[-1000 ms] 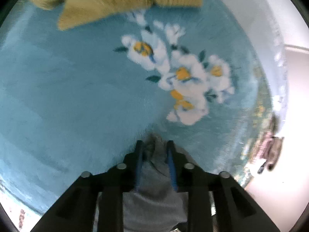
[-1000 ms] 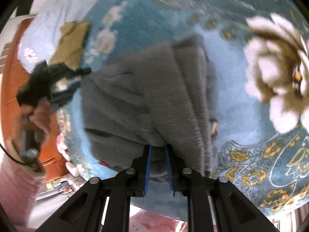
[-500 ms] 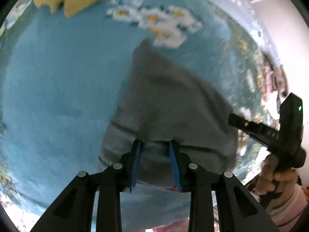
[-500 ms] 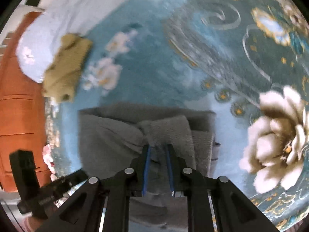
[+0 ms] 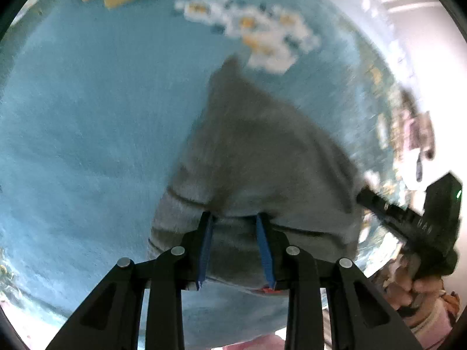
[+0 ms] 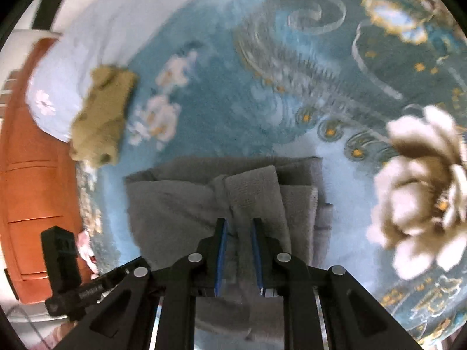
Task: Fold clothes
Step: 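Grasp the folded sweatpants bundle with the left gripper beside the right gripper, then lift the folded sweatpants with both grippers and carry them toward the pink towel stack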
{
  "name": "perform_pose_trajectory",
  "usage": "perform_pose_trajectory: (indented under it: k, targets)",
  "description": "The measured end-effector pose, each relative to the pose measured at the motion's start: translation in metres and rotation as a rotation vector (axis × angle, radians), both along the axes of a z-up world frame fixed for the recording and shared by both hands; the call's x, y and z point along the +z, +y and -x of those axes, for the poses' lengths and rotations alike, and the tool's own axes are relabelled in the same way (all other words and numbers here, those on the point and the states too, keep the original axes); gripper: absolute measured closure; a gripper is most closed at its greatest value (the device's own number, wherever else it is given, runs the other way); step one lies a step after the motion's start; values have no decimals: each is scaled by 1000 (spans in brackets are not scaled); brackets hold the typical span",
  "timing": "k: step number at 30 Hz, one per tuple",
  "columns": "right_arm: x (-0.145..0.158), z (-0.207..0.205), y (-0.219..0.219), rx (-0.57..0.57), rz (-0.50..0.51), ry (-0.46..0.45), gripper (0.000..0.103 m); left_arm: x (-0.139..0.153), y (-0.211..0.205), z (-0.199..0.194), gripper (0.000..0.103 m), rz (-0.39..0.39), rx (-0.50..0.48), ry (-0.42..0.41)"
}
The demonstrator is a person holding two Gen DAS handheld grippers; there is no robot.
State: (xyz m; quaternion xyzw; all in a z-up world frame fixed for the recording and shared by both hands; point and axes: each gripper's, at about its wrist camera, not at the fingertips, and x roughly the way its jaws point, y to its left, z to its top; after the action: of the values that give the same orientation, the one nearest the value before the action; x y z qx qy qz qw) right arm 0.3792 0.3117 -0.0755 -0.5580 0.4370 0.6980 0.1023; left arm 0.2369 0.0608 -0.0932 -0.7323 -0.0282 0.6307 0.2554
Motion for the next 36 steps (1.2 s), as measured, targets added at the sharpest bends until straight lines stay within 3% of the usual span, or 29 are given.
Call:
perform_pose_trajectory:
  k: [1, 3, 4, 7, 9, 11, 20, 26, 33, 34, 36]
  targets:
    - [8, -7, 1, -8, -16, 19, 77, 6, -3, 3, 72, -12, 5, 21]
    - [11, -24, 3, -32, -32, 10, 48, 7, -7, 8, 72, -4, 8, 39]
    - [7, -32, 4, -51, -22, -3, 42, 5, -9, 10, 72, 4, 5, 42]
    - [-11, -54, 6, -84, 35, -59, 41, -8, -8, 20, 70, 39, -24, 43]
    - [-23, -55, 5, -103, 64, -73, 40, -16, -5, 23, 59, 37, -48, 40]
    - [-30, -54, 4, -120, 90, -63, 38, -20, -5, 25, 42, 12, -60, 24]
    - [-72, -34, 14, -199, 204, -20, 20, -49, -12, 31, 24, -116, 4, -155]
    - [-70, -25, 6, -136, 223, 9, 19, -66, -23, 36, 19, -192, 112, -239]
    - [-76, -15, 5, -200, 233, -10, 22, -64, -22, 36, 20, -177, 132, -234]
    - [-75, -13, 4, -203, 230, -12, 24, -64, -22, 36, 22, -171, 137, -231]
    - [-74, -10, 2, -211, 237, -14, 41, -61, -20, 34, 28, -156, 144, -227]
